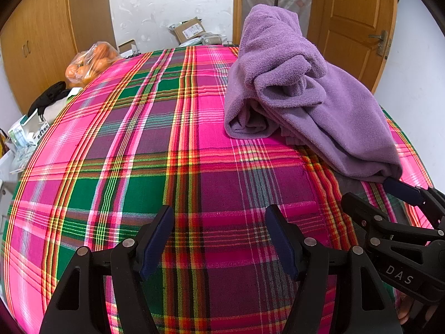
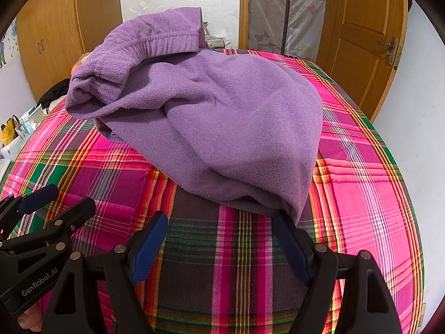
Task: Fold clothes
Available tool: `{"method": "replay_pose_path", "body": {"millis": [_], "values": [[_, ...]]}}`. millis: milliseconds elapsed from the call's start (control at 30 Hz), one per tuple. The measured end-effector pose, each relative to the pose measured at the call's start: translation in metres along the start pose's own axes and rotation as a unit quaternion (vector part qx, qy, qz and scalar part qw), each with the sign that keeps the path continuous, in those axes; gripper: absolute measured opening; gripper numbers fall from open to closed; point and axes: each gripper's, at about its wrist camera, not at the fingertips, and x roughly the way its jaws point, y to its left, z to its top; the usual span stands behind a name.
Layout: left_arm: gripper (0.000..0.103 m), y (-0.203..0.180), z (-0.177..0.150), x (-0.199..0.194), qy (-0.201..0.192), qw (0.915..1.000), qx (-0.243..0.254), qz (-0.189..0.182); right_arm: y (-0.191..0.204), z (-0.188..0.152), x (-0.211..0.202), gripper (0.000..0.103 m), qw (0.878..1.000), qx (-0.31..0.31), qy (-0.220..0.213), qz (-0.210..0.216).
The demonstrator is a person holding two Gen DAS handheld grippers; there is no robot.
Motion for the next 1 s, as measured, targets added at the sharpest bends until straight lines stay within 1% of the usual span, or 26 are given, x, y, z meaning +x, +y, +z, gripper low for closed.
{"method": "replay_pose_path", "body": {"millis": [367, 633, 733, 767, 800, 833, 900, 1000], "values": [[0.07, 0.004, -0.003, -0.001, 0.0, 1.0, 0.0, 0.001, 0.001, -0.001, -0.001, 0.078, 1.0, -0.001, 0.0, -0.001], [0.07, 0.003, -0.001, 0.0, 0.006, 0.9999, 0.01, -0.01, 0.002, -0.004, -0.004, 0.079, 1.0, -0.001, 0.0, 0.0], [0.07, 0.003, 0.001, 0.0, 0.01, 0.9997, 0.012, -0.016, 0.003, -0.005, -0.005, 0.075, 1.0, -0.003, 0.0, 0.002], [0.07, 0.005, 0.003, 0.0, 0.014, 0.9996, 0.01, -0.022, 0.004, -0.005, -0.007, 0.068, 1.0, -0.006, -0.001, 0.008], [0.065, 0.008, 0.005, -0.001, 0.018, 0.9993, 0.004, -0.032, 0.005, -0.004, -0.008, 0.054, 1.0, -0.008, -0.002, 0.014], [0.059, 0.011, 0.008, -0.002, 0.022, 0.9988, -0.002, -0.044, 0.005, -0.004, -0.01, 0.038, 1.0, -0.011, -0.003, 0.021], [0.055, 0.015, 0.015, -0.007, 0.02, 0.9979, -0.009, -0.061, 0.003, -0.003, -0.013, 0.026, 0.999, -0.005, -0.004, 0.049], [0.055, 0.01, 0.028, -0.027, -0.027, 0.9973, 0.016, -0.066, 0.0, 0.0, -0.027, 0.022, 0.997, -0.003, -0.031, 0.071]]}}
